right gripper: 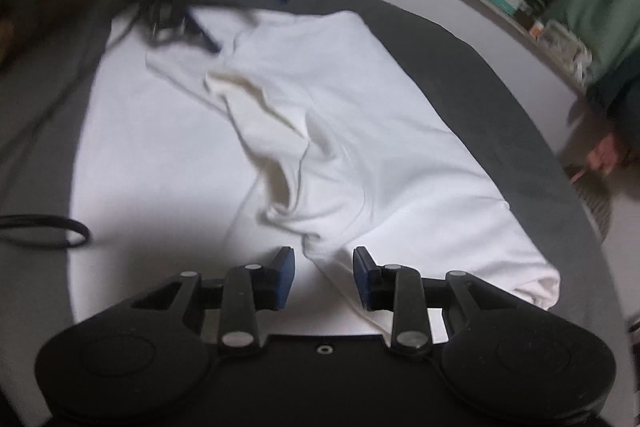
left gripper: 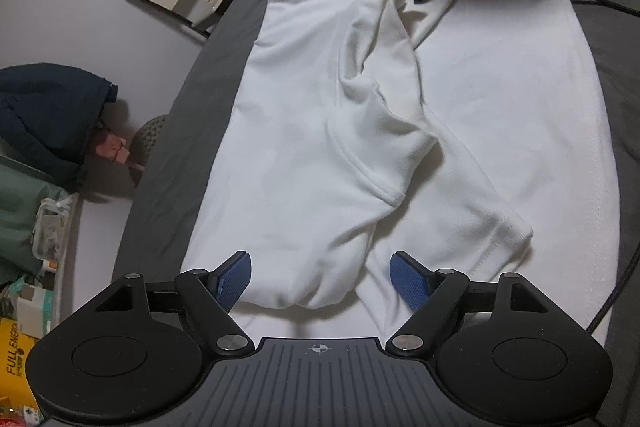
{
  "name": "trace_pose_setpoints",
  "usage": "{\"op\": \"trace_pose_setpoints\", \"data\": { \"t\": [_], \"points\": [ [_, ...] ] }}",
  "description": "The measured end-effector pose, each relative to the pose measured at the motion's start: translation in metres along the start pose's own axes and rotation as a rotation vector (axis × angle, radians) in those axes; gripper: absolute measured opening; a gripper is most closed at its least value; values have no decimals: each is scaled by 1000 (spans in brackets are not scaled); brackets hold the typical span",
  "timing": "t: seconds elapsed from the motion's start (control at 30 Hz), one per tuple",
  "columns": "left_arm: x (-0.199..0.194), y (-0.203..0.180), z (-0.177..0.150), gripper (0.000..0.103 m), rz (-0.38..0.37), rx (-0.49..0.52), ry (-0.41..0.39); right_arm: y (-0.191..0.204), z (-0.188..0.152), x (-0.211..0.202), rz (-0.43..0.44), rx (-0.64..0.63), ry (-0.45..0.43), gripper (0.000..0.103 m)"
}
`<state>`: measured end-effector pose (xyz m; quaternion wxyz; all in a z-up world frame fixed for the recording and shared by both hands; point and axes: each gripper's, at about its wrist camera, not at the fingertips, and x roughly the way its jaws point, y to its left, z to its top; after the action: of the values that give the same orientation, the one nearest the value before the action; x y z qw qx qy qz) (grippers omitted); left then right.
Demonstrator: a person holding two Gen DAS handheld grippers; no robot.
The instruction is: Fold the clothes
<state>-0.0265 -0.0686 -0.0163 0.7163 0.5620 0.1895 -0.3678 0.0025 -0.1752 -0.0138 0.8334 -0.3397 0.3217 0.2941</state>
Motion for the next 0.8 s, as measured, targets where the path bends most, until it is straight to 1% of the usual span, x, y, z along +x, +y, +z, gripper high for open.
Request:
{"op": "trace_pose_setpoints", "data": {
  "t": [0.03,0.07,0.1,0.13,0.17,0.2,0.23,0.3,0.47,0.57,0.63,0.67,0.7,0.73,0.77,0.8],
  "points": [
    [0,0,1,72,-3,6,0,3,0,0,-10,-13,-8,31],
    [1,0,1,67,-7,21,6,5,1,-2,-17,-25,-17,30],
    [3,0,2,58,-15,32,11,6,2,-2,-22,-33,-24,28],
    [3,-1,2,48,-28,36,13,4,2,-3,-15,-29,-28,23],
    [4,-1,2,45,-42,41,15,2,2,-3,-8,-26,-31,21],
    [4,-1,2,35,-57,43,17,1,3,-4,-1,-23,-35,18],
    [4,-1,2,21,-73,38,19,-1,3,-5,6,-19,-39,11],
    [3,0,-1,8,-97,31,23,-4,4,-6,20,-12,-46,9],
    [0,6,-11,6,-135,3,41,-21,-2,-22,79,61,-59,7],
    [2,6,-18,6,-150,-12,59,-19,-4,-15,95,51,-17,7],
    [4,7,-21,6,-161,-45,71,-14,-5,-8,103,32,18,10],
    [3,9,-23,7,-163,-75,69,-14,-6,-8,103,29,18,10],
    [2,12,-25,7,-164,-105,66,-15,-6,-10,114,41,7,14],
    [1,15,-27,7,-169,-143,64,-19,-7,-14,136,69,-15,19],
    [0,20,-32,8,-180,-198,60,-27,-8,-19,178,127,-56,23],
    [-2,25,-36,15,-190,-254,57,-35,-9,-25,220,186,-98,30]
  ]
}}
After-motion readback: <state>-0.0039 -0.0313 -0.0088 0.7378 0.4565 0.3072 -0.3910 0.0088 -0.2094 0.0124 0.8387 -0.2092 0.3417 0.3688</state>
